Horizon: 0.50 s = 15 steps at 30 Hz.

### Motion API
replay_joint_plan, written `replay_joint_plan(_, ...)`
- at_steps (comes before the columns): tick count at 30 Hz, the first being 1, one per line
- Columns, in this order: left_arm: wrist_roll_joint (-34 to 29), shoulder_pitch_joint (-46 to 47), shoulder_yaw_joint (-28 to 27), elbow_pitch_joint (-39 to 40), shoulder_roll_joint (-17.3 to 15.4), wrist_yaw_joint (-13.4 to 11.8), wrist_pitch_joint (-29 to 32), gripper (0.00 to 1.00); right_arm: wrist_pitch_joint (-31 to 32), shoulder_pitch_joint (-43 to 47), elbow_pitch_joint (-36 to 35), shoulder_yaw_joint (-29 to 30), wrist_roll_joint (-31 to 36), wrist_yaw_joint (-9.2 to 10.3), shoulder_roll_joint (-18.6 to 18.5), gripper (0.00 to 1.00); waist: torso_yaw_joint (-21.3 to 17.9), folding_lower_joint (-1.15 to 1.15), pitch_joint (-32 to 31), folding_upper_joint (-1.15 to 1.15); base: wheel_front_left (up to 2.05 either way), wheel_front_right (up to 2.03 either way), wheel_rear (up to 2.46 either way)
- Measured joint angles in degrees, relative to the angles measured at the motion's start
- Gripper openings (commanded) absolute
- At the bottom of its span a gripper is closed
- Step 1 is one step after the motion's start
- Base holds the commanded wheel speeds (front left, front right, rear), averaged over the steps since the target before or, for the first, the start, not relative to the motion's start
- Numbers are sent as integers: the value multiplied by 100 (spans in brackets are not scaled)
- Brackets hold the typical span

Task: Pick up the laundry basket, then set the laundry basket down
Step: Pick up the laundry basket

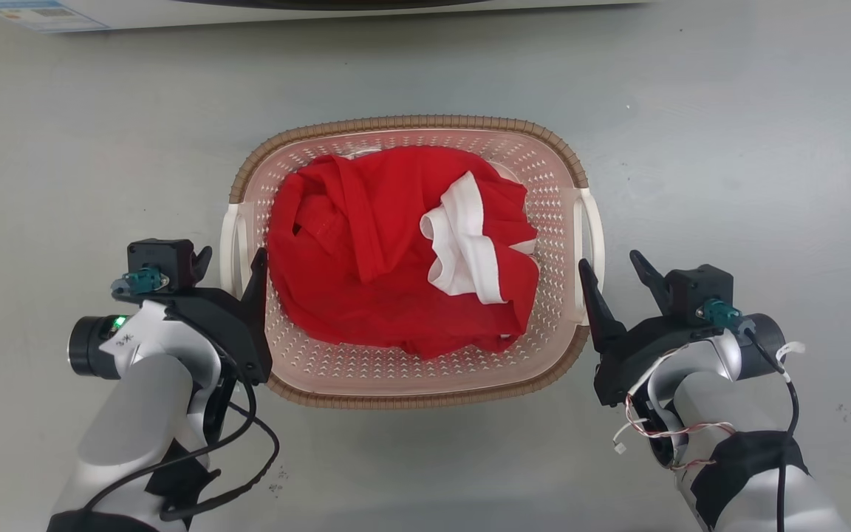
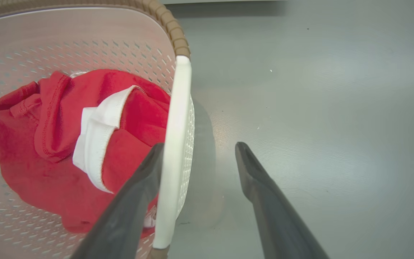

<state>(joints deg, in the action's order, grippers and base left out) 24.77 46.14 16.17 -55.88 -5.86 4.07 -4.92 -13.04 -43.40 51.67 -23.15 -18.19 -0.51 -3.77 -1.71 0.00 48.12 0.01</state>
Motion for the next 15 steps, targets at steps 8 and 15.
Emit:
replay_joint_plan(8,74,259,11,-401,98,56,188,100,144,-217,231,-348,-323,-35,1,100,51,0,83,0,0,0,0)
replay_joint_plan(15,147,442,-18,-672,146,107,264,100,241,-356,234,-643,-715,-23,3,100,135,0,131,0,0,0,0)
